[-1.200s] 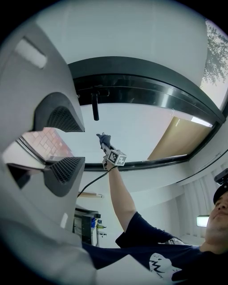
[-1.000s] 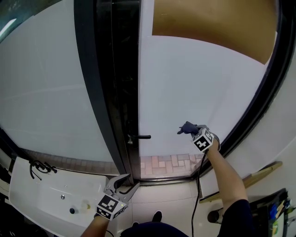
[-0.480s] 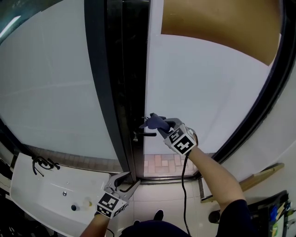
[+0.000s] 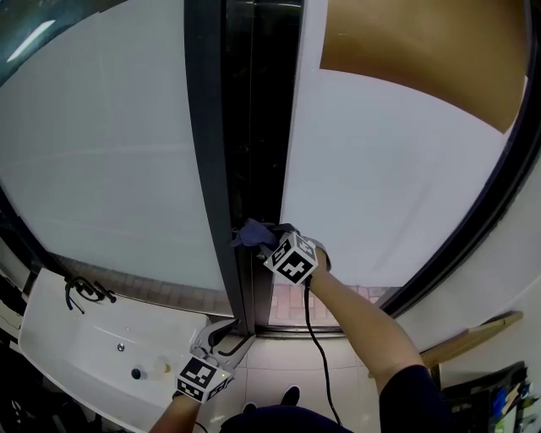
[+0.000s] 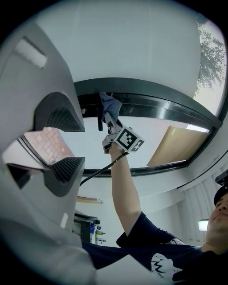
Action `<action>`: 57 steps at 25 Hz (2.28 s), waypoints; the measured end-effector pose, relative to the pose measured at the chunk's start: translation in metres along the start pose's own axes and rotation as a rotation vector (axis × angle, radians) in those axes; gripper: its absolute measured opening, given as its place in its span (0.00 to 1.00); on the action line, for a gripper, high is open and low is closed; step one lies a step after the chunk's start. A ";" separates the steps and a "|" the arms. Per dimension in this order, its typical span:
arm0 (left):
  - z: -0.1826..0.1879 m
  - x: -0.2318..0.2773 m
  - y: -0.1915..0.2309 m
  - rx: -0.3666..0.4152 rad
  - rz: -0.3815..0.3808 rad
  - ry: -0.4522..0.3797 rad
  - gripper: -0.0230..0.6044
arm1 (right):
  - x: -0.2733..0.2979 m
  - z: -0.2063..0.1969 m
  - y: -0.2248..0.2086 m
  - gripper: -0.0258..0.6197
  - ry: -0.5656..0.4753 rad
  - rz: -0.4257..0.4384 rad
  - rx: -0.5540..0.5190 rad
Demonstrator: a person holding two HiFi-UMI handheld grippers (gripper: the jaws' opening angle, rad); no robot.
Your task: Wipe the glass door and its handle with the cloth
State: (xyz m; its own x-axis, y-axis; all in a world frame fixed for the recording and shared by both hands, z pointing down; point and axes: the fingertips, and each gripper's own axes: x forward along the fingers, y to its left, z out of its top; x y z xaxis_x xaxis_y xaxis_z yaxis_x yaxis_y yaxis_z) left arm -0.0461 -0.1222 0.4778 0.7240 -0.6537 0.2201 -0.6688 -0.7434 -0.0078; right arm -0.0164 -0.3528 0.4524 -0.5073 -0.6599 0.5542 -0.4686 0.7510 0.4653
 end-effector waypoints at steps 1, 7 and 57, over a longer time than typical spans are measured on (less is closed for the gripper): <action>-0.001 -0.001 0.001 -0.002 0.003 0.002 0.31 | 0.004 0.000 0.004 0.21 0.008 0.003 -0.020; -0.003 -0.001 0.001 -0.009 0.002 0.002 0.31 | 0.013 -0.010 0.021 0.21 0.077 -0.026 -0.199; -0.004 0.007 0.006 -0.013 -0.029 -0.012 0.31 | 0.003 -0.088 0.026 0.21 0.204 -0.074 -0.380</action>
State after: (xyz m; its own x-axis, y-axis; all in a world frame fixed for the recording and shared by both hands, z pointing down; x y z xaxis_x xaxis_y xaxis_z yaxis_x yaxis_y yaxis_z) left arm -0.0452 -0.1306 0.4834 0.7449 -0.6339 0.2079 -0.6499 -0.7599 0.0113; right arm 0.0332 -0.3336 0.5267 -0.3112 -0.7230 0.6168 -0.1796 0.6821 0.7089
